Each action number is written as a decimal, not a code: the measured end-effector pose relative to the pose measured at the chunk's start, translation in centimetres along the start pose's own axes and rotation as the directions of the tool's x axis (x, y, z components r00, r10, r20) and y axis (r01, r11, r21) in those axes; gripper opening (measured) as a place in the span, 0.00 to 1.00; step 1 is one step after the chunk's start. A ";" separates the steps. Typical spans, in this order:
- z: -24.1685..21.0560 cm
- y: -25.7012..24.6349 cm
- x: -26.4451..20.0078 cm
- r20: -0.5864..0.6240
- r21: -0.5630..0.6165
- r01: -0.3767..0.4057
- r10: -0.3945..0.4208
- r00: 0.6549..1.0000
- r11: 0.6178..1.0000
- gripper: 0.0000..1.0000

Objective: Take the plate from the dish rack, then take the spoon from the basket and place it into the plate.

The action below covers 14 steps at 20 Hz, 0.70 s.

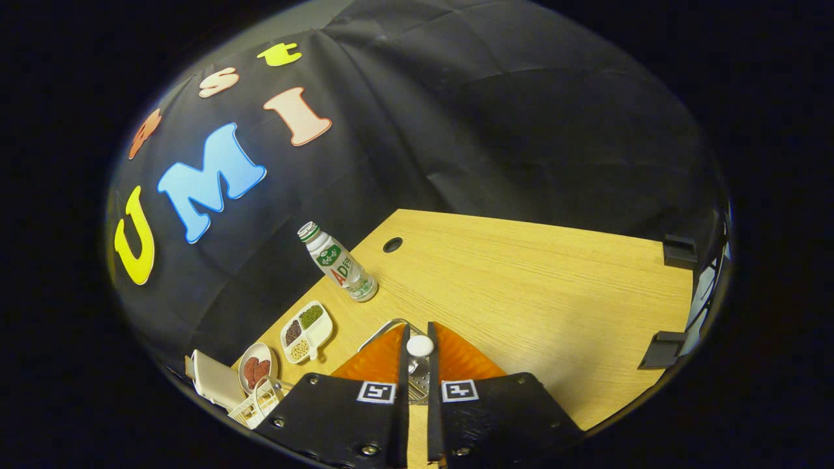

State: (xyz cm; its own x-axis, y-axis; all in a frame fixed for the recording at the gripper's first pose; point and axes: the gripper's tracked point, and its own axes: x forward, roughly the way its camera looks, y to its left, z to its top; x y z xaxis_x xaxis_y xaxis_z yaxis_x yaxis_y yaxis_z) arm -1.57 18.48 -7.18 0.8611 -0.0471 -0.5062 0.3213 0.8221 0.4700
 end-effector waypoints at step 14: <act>2.3 5.7 -1.7 0.070 -0.401 0.011 0.018 0.997 0.916 0.11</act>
State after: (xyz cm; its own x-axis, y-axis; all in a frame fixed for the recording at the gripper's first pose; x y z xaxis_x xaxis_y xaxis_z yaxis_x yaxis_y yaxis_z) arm -0.30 21.93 -1.93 0.8924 -0.0717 -0.4454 0.1463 0.9800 0.1353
